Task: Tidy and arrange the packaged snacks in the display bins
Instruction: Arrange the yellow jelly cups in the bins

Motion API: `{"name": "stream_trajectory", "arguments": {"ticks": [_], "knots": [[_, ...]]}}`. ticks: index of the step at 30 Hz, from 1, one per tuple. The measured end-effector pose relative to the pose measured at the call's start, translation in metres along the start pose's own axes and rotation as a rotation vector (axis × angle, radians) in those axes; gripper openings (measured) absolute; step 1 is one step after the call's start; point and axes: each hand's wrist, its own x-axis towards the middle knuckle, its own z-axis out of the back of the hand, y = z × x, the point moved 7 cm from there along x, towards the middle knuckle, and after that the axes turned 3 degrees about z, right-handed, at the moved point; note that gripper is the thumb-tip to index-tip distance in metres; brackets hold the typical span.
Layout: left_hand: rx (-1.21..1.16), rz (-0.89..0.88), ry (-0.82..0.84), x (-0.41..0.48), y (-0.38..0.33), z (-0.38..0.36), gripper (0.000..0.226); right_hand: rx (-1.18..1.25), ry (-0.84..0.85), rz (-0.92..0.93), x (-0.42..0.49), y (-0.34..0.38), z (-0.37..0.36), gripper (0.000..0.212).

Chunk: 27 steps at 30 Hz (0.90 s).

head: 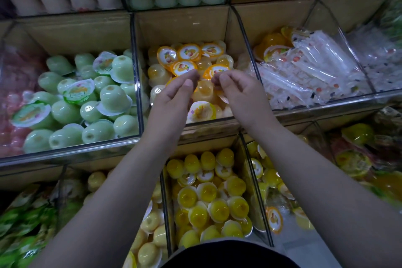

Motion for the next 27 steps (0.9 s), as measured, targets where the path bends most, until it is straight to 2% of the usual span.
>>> {"name": "stream_trajectory", "arguments": {"ticks": [3, 7, 20, 22, 25, 27], "knots": [[-0.060, -0.020, 0.075, -0.012, 0.002, -0.007, 0.037, 0.280, -0.102, -0.100, -0.015, 0.007, 0.007, 0.021], [-0.150, -0.032, 0.125, -0.023, -0.001, -0.012, 0.043, 0.446, -0.121, -0.155, -0.037, 0.013, 0.012, 0.031], [-0.219, -0.010, 0.290, -0.055, 0.014, -0.056, 0.066, 0.554, -0.175, -0.223, -0.092, -0.007, 0.039, 0.066], [-0.212, -0.007, 0.290, -0.060, 0.017, -0.066, 0.064, 0.570, -0.168, -0.223, -0.097, -0.010, 0.046, 0.065], [-0.227, 0.019, 0.274, -0.065, 0.023, -0.083, 0.057, 0.616, -0.158, -0.218, -0.103, -0.016, 0.060, 0.049], [-0.239, 0.035, 0.277, -0.070, 0.026, -0.097, 0.051, 0.617, -0.147, -0.224, -0.107, -0.022, 0.070, 0.046]]}}
